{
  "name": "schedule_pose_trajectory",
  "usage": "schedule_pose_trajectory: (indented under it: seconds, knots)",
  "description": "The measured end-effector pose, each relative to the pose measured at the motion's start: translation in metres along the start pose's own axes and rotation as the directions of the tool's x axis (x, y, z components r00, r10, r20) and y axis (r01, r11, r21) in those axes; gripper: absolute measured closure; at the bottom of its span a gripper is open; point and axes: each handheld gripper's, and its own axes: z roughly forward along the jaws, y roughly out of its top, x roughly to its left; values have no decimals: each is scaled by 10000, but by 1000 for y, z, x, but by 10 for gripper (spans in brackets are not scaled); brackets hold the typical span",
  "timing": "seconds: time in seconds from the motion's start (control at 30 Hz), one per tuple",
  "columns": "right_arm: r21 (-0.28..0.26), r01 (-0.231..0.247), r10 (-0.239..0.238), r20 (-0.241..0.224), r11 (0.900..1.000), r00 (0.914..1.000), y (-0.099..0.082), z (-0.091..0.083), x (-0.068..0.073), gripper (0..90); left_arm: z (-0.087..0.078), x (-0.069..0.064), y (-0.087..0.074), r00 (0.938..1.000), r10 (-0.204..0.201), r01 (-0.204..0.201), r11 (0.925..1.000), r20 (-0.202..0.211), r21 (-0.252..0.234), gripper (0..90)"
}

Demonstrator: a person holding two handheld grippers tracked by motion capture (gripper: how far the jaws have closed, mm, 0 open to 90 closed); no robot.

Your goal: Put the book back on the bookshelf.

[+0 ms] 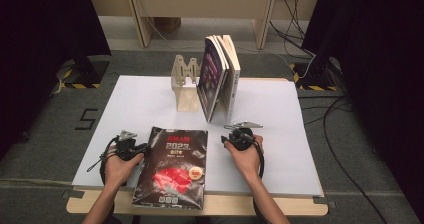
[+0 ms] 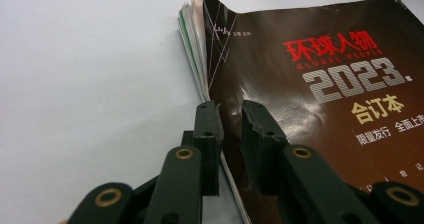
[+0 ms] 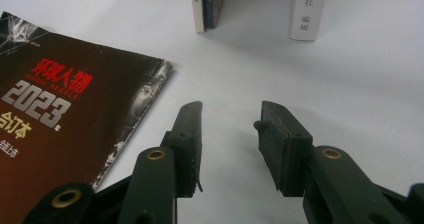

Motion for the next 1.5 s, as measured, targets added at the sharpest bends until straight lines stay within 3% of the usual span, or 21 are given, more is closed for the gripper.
schedule_pose_trajectory:
  seconds: [0.23, 0.6, 1.03, 1.17, 1.33, 1.5]
  knots:
    - [-59, -84, 83, -108, 9999, 9999, 1, -2, 0, 617, 3, -14, -2, 9992, 115, -117, 9999, 388, 50, 768]
    - [425, -580, 610, -739, 9974, 9954, -1, 6, 5, 628, 4, -28, -3, 9962, 278, -298, 9993, 821, 231, 760]
    - [809, -674, 747, -912, 9944, 9930, 1, 16, 11, 591, 3, -34, -5, 9943, 455, -484, 9985, 967, 271, 750]
    - [890, -974, 1062, -998, 9913, 9893, 2, 16, 9, 594, 2, -36, -6, 9944, 520, -550, 9980, 920, 301, 749]
    - [942, -949, 1017, -709, 9910, 9923, 3, 17, 13, 605, 2, -37, -6, 9943, 608, -637, 9975, 874, 312, 749]
    - [879, -1091, 1155, -713, 9901, 9907, 4, 17, 13, 620, 2, -36, -6, 9943, 572, -601, 9978, 903, 292, 748]
